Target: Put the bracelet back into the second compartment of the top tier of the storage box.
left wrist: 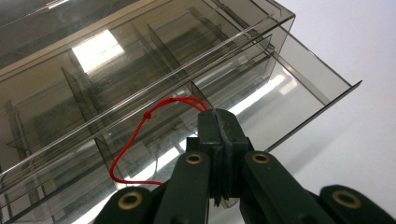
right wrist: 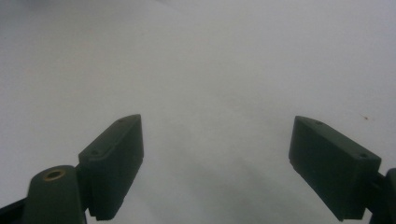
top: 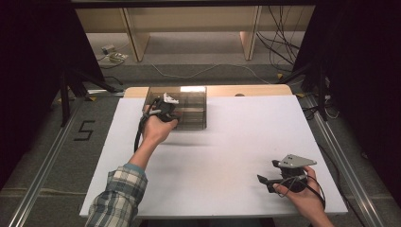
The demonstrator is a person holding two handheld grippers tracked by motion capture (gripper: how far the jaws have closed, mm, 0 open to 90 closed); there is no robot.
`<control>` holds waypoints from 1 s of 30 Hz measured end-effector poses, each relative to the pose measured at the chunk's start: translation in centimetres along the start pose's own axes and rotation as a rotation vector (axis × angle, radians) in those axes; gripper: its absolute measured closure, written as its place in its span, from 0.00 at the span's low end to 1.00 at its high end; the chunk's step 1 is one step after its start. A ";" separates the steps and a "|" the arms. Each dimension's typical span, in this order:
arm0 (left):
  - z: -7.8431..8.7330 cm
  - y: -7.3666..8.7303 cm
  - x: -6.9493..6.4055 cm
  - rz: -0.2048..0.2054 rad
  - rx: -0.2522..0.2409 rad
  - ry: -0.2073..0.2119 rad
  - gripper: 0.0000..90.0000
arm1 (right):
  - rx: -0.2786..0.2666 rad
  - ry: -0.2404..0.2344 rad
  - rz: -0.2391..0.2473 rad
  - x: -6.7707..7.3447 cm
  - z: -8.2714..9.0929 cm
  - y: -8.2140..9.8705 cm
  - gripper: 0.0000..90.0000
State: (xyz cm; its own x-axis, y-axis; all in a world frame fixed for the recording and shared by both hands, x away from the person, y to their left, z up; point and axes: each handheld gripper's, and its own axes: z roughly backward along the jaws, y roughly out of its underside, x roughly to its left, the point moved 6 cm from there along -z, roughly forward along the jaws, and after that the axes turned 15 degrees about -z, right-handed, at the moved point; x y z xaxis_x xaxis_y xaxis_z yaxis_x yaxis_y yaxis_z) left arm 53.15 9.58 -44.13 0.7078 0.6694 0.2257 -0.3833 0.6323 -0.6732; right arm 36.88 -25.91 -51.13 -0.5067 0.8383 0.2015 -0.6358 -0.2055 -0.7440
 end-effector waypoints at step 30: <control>-1.0 0.2 0.4 0.026 0.011 -0.009 1.00 | 0.003 0.001 -0.001 0.0 0.0 0.0 0.21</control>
State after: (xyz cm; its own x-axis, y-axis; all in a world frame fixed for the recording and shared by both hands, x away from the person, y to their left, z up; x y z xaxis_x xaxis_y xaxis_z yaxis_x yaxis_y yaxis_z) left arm 53.95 9.60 -44.91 0.6920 0.6893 0.2145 -0.4081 0.6187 -0.6713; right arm 36.83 -25.88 -51.13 -0.5055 0.8389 0.2019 -0.6382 -0.2060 -0.7418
